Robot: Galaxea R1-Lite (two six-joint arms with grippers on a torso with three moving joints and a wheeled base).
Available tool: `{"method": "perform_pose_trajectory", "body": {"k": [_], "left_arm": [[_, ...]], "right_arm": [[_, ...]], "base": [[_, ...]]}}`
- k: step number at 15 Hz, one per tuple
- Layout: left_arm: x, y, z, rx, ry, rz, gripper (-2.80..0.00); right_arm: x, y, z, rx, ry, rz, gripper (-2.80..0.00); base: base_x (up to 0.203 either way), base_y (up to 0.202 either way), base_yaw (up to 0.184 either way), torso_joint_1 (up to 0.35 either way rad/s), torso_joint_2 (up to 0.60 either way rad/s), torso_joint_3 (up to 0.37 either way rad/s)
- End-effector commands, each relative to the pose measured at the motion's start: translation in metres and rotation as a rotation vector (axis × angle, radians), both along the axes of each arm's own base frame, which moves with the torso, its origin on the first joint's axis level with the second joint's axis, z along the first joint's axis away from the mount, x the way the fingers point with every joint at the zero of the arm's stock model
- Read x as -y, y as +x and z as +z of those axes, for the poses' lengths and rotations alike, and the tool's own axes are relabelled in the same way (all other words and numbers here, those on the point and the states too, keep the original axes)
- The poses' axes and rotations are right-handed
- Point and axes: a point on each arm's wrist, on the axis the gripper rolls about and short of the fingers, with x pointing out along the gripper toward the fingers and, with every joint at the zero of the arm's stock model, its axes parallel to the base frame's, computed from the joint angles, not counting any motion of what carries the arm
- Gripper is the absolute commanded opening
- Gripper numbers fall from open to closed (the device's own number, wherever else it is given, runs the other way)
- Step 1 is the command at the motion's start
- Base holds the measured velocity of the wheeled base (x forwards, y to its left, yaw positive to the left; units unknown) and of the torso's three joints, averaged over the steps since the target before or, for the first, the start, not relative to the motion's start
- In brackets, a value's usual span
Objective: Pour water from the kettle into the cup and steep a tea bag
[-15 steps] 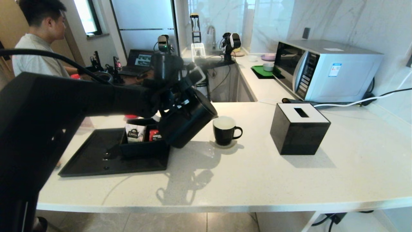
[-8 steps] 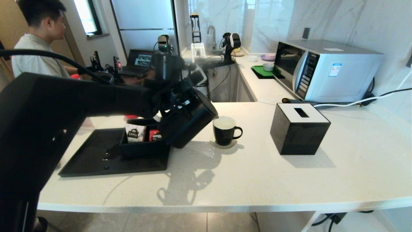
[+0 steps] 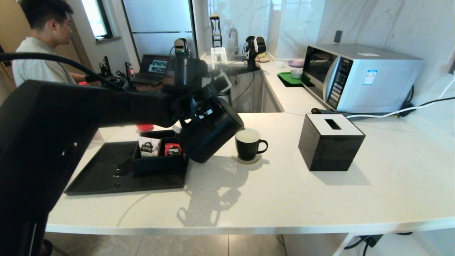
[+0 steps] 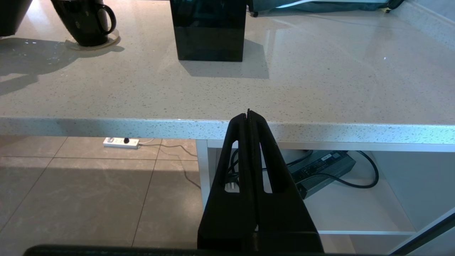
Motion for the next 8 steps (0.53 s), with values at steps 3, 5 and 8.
{"method": "perform_pose_trajectory", "body": {"k": [3, 5, 8], "left_arm": [[0.0008, 0.0006, -0.0013, -0.001, 0.007, 0.002, -2.80], [0.0011, 0.0004, -0.0015, -0.002, 0.007, 0.001, -2.80], [0.0013, -0.0008, -0.0011, -0.008, 0.019, -0.002, -2.80]], "right_arm": [[0.0000, 0.0001, 0.0000, -0.001, 0.000, -0.001, -2.80], [0.0000, 0.0001, 0.0000, -0.001, 0.000, -0.001, -2.80], [0.0000, 0.0001, 0.0000, -0.001, -0.001, -0.001, -2.80]], "base": [[0.000, 0.000, 0.000, 0.000, 0.00, 0.000], [0.000, 0.000, 0.000, 0.000, 0.00, 0.000], [0.000, 0.000, 0.000, 0.000, 0.00, 0.000]]}}
